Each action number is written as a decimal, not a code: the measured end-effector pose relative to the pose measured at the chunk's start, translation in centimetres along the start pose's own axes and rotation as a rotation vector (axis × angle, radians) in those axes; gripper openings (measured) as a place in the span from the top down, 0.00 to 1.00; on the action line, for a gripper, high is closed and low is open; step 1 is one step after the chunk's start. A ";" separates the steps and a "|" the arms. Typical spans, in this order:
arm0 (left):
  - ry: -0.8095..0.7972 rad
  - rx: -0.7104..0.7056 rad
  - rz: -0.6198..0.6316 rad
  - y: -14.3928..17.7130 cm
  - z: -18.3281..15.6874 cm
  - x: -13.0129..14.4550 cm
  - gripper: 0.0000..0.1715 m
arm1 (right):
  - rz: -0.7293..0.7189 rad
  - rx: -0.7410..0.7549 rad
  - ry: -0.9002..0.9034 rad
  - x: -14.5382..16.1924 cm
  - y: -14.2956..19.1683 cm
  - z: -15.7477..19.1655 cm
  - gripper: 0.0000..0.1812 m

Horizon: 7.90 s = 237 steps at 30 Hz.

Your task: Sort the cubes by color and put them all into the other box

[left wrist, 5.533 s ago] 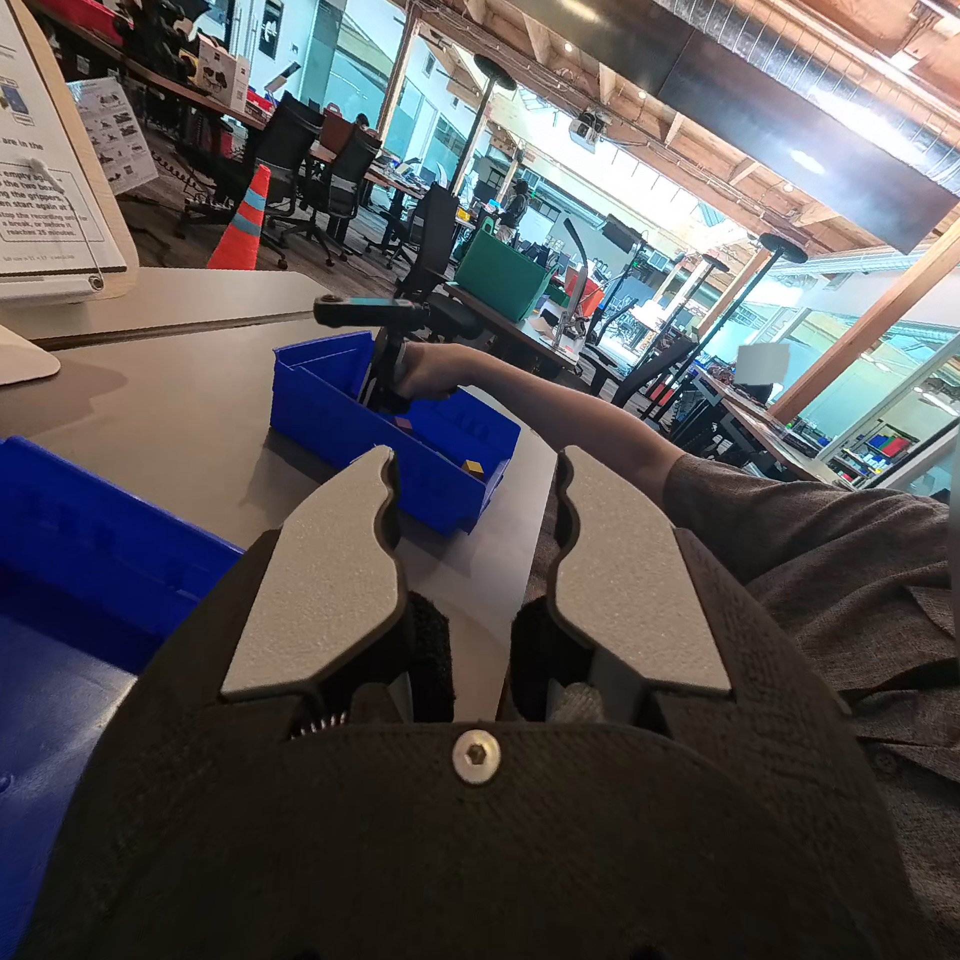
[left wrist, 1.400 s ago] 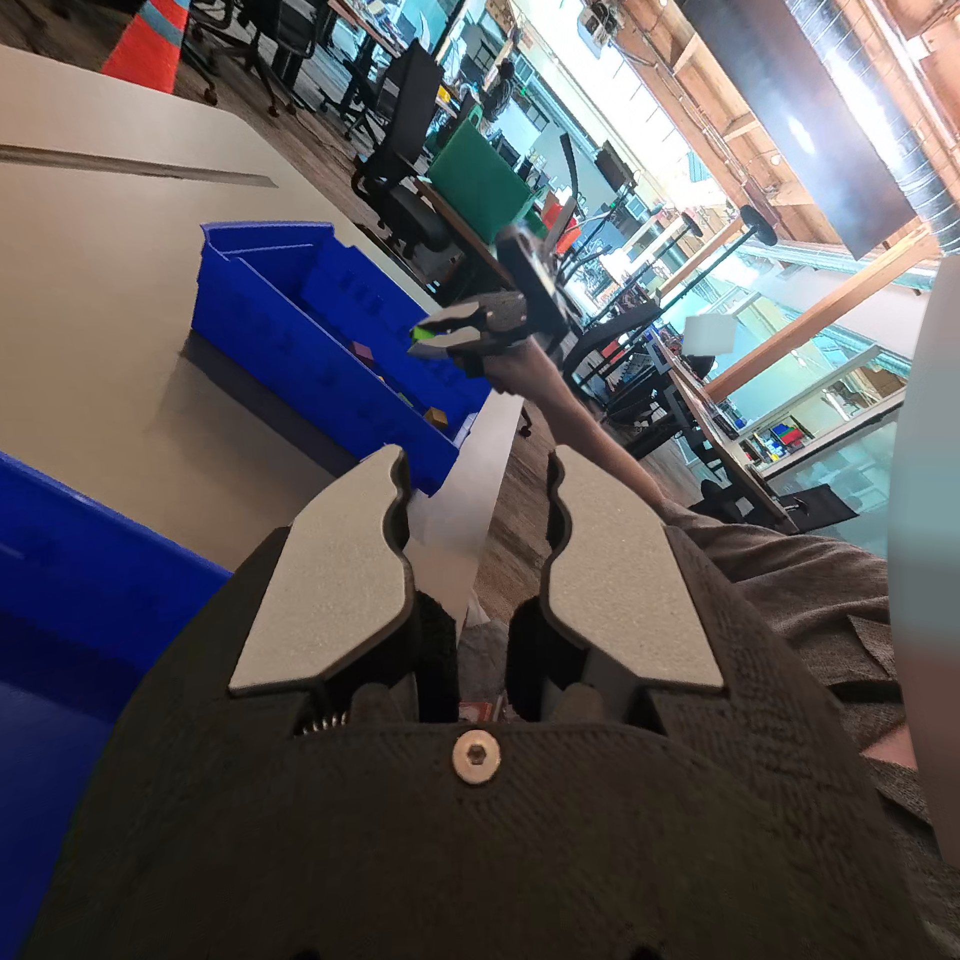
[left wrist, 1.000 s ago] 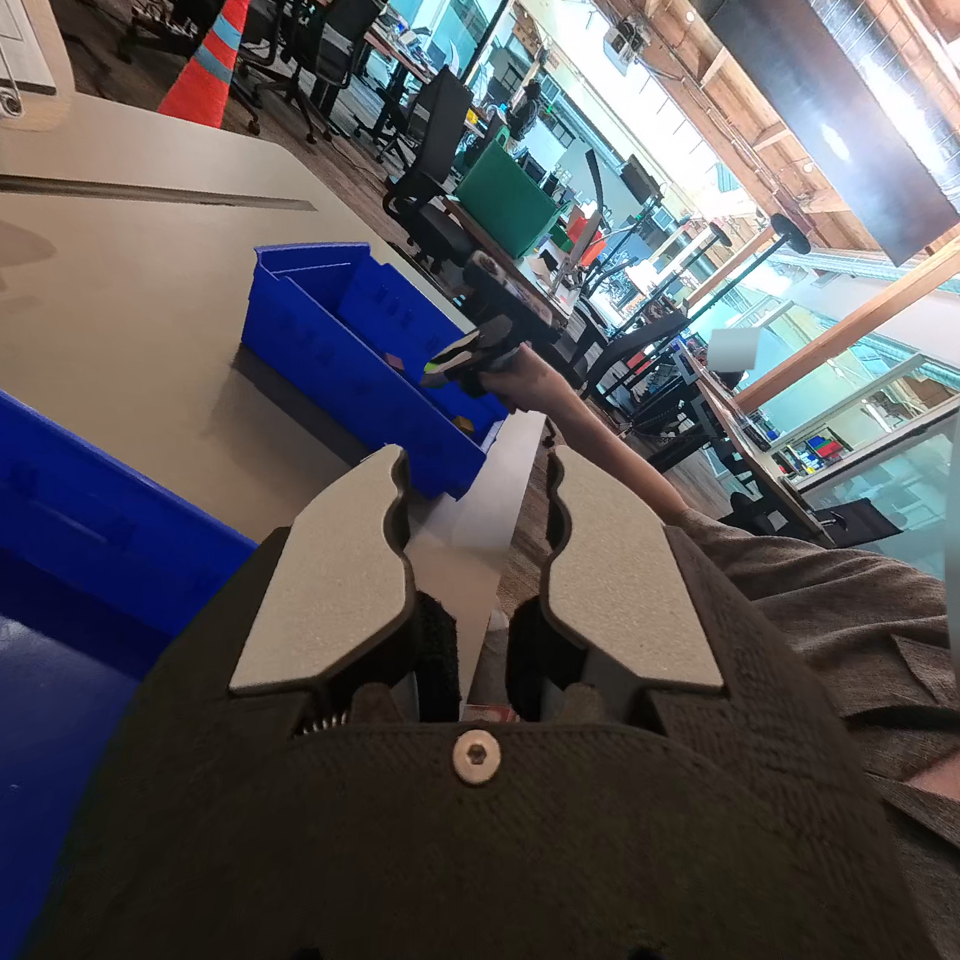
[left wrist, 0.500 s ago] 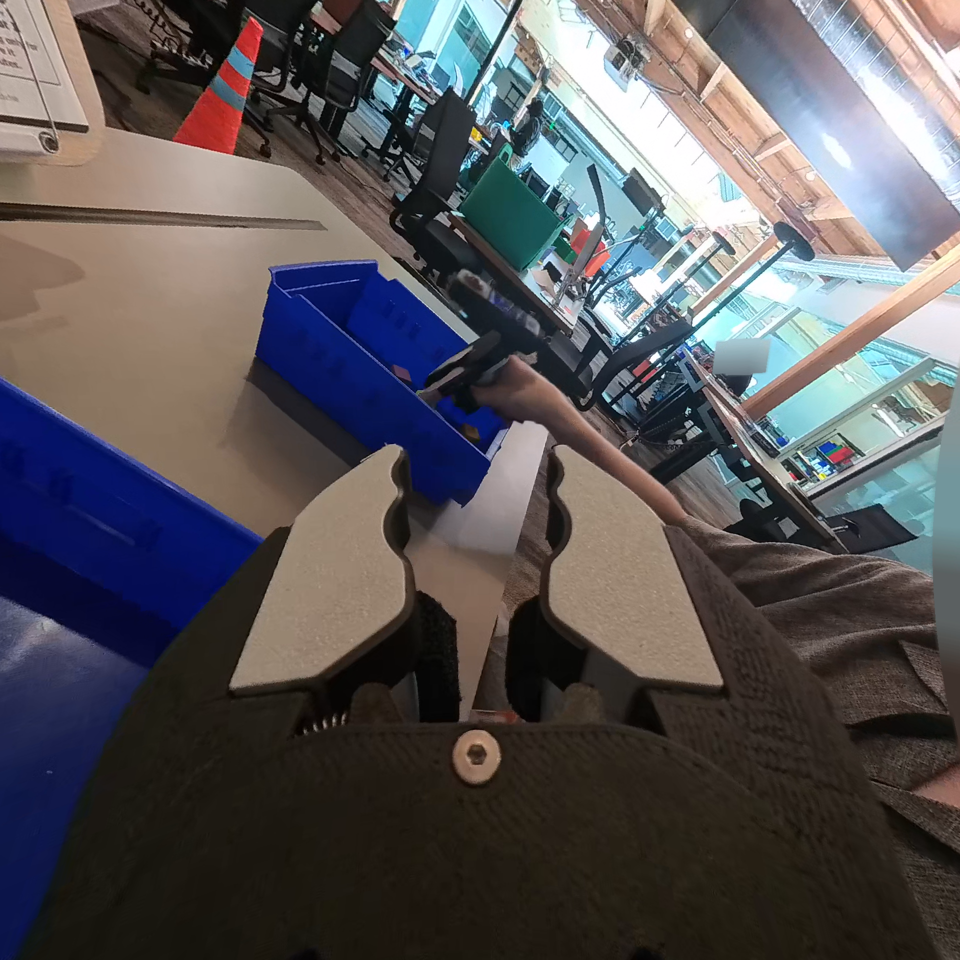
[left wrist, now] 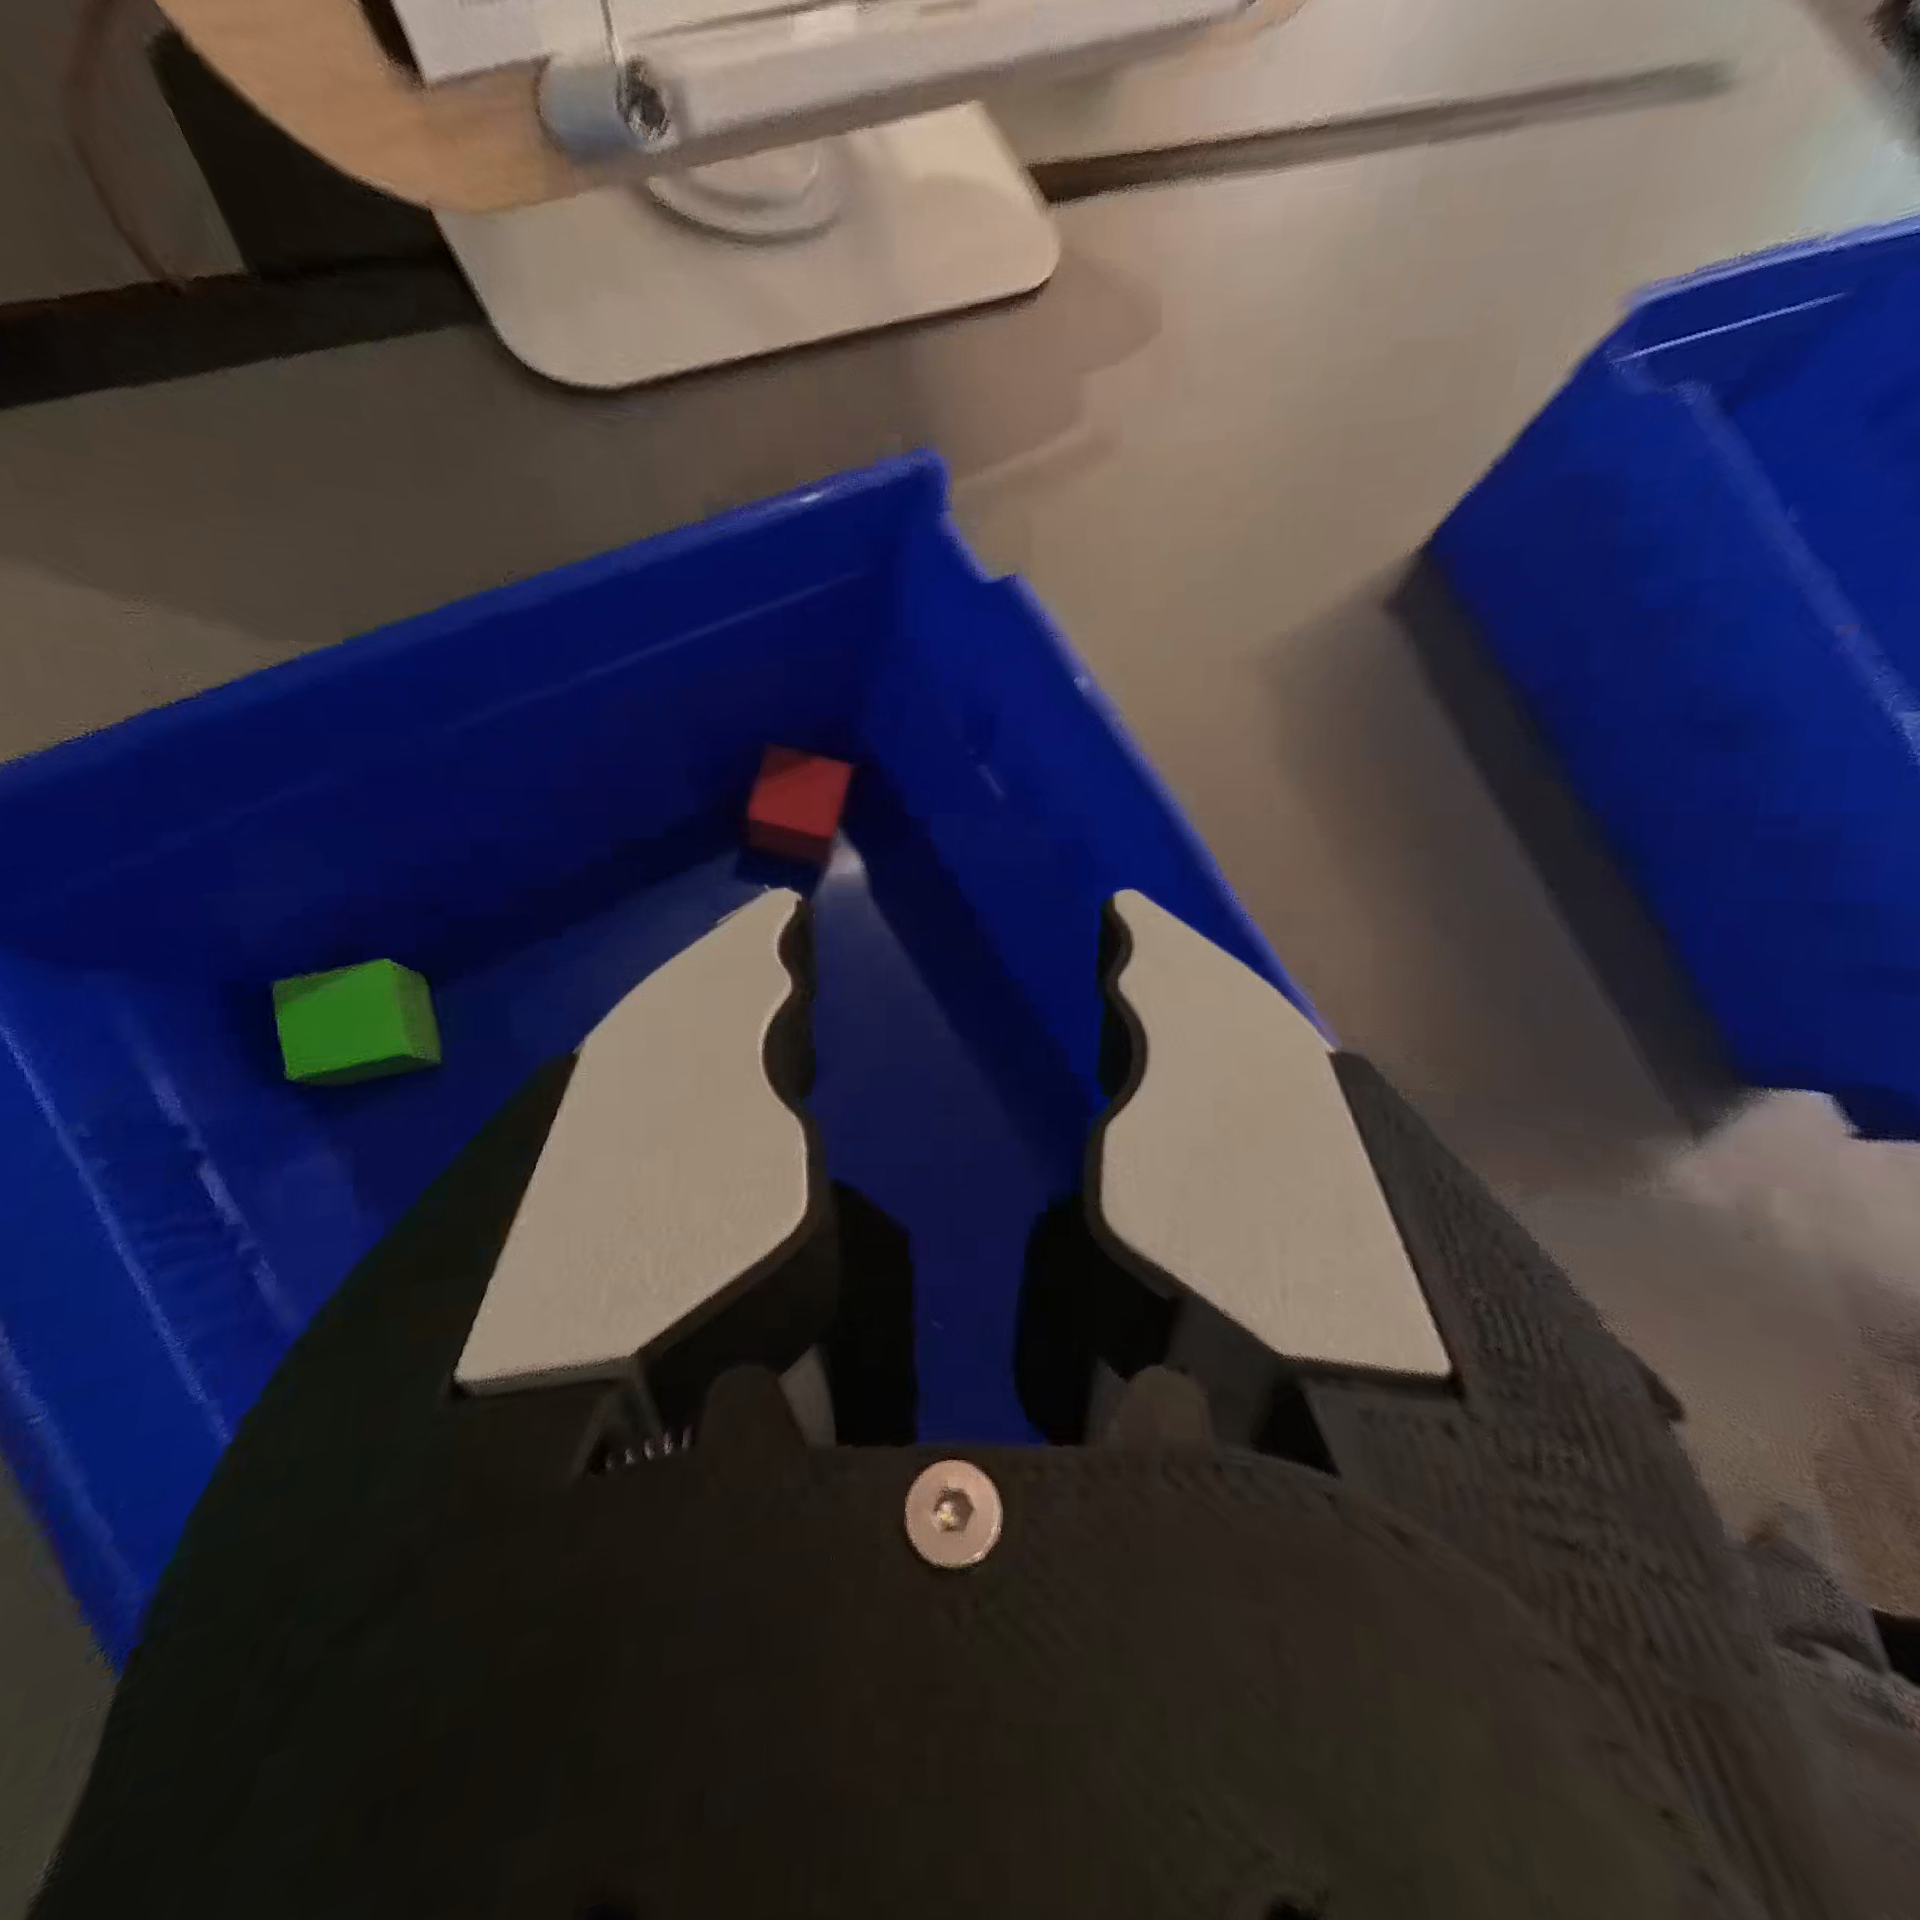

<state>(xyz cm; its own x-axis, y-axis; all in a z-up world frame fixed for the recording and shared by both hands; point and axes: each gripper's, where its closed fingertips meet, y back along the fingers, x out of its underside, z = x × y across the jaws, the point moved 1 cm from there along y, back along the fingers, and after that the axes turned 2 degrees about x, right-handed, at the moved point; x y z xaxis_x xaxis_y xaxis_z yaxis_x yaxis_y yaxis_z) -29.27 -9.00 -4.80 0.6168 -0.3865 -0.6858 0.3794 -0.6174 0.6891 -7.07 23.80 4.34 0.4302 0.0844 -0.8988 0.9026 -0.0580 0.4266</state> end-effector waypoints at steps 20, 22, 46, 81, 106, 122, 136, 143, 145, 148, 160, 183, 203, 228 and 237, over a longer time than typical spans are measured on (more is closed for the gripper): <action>0.005 -0.115 0.282 -9.7 4.6 3.1 0.82 | 0.050 -0.067 0.073 1.7 -1.7 1.4 0.81; 0.017 -0.091 0.228 -8.4 4.3 2.3 0.82 | 0.050 -0.070 0.082 1.8 -1.7 1.3 0.82; 0.173 1.157 0.038 5.7 -24.1 1.8 0.83 | -0.435 -0.372 0.614 -2.8 -1.2 20.6 0.84; -0.396 -0.288 -0.058 9.7 -4.1 3.8 0.80 | 0.798 -0.496 0.337 16.8 -6.4 5.7 0.83; -0.236 -0.292 0.633 0.9 8.9 5.3 0.61 | 0.367 -0.377 0.211 9.1 -4.8 4.9 0.80; 0.098 -0.405 0.681 -2.8 12.3 4.6 0.63 | 0.279 -0.368 0.226 8.1 -4.3 4.2 0.81; 0.135 -0.336 0.712 -3.6 10.9 4.9 0.64 | 0.203 -0.337 0.238 6.4 -3.0 4.0 0.82; 0.127 -0.351 0.675 -3.2 10.8 4.0 0.62 | 0.198 -0.345 0.246 6.2 -3.2 4.7 0.82; 0.136 -0.369 0.686 -3.3 11.3 4.2 0.60 | 0.197 -0.341 0.255 6.2 -3.0 4.8 0.82; 0.171 -0.346 0.698 -4.0 11.5 4.7 0.60 | 0.188 -0.336 0.250 6.0 -2.8 4.6 0.82; 0.176 -0.292 0.623 -4.0 11.2 4.7 0.83 | 0.181 -0.315 0.245 6.0 -2.6 3.7 0.83; 0.030 0.768 0.212 4.7 -19.1 3.0 0.83 | -0.282 -0.601 0.529 -0.9 -4.7 23.4 0.78; -0.266 0.184 -0.250 9.1 -13.5 0.6 0.70 | 0.356 -0.188 0.337 2.7 -11.1 -1.9 0.85; -0.291 0.011 -0.168 11.0 -6.6 2.4 0.72 | 0.718 -0.304 0.258 11.3 -21.2 1.1 0.84; -0.656 0.068 0.136 11.2 -4.8 8.0 0.68 | 0.643 -0.257 0.330 9.3 -19.4 0.6 0.74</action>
<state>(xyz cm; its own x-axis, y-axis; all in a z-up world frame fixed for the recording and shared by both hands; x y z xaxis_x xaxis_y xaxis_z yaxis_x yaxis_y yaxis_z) -16.76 -15.72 -1.42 0.1007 -0.7868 -0.6090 0.2706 -0.5673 0.7778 -20.64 25.11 -12.37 0.8181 0.4075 -0.4058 0.4306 0.0335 0.9019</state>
